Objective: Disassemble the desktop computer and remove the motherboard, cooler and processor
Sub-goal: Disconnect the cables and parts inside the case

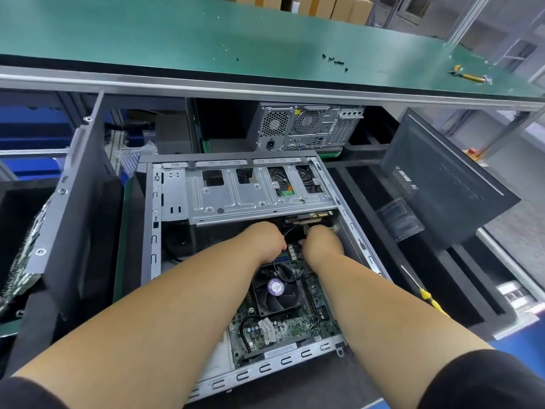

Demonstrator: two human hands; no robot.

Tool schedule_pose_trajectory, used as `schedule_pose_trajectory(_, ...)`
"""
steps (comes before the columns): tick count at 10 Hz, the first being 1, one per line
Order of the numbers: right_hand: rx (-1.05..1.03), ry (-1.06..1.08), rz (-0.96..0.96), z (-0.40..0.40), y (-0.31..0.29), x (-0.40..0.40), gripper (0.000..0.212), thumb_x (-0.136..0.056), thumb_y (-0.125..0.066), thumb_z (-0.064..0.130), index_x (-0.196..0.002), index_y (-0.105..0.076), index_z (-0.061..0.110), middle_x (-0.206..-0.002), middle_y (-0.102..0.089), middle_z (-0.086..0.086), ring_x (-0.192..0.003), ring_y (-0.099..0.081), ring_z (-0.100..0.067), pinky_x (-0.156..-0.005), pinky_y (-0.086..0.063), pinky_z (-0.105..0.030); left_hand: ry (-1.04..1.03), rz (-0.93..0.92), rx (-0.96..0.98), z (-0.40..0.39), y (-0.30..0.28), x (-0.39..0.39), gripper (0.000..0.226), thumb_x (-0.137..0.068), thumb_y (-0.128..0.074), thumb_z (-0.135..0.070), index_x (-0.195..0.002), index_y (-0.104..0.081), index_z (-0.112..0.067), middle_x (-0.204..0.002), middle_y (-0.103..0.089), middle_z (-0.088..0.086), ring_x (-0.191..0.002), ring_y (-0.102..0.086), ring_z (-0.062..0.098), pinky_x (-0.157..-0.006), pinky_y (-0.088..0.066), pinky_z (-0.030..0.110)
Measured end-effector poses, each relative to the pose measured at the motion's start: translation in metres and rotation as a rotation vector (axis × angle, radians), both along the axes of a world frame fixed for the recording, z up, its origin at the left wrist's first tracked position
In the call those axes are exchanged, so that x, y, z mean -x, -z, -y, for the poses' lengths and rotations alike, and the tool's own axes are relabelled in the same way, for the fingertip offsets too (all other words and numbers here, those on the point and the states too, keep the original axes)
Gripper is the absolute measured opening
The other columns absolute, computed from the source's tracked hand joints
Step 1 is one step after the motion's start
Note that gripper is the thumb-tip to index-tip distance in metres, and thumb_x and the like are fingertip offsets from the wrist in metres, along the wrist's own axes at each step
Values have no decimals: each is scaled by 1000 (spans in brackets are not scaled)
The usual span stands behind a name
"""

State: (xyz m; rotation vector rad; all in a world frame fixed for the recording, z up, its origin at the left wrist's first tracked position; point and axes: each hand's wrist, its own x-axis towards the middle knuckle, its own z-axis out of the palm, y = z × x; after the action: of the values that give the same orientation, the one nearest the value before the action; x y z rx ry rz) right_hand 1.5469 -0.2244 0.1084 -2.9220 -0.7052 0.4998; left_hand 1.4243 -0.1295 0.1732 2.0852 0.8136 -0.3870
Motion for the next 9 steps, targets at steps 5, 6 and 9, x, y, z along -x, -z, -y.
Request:
schedule_pose_trajectory(5, -115, 85, -70, 3, 3, -8, 28, -91, -68, 33, -108, -68, 11, -97, -70, -10, -85, -63, -29, -69, -44, -27, -34, 98, 83, 0, 7, 5, 29, -97, -49, -12, -118, -68, -5, -120, -67, 11, -114, -62, 26, -99, -49, 36)
schedule_pose_trajectory(6, -105, 48, -64, 5, 5, -10, 22, -90, -68, 36, -92, -63, 15, -80, -59, -3, -73, -54, -25, -67, -41, -26, -39, 108, 85, -1, 7, 6, 29, -97, -48, -11, -118, -68, -6, -120, -68, 10, -113, -62, 25, -97, -50, 34)
schedule_pose_trajectory(9, -60, 26, 6, 2, 6, -6, 23, -93, -65, 31, -79, -54, 17, -67, -51, 0, -70, -52, -26, -65, -42, -28, -42, 150, 71, -1, 7, 7, 28, -99, -46, -12, -114, -69, -8, -117, -69, 8, -106, -64, 21, -92, -49, 30)
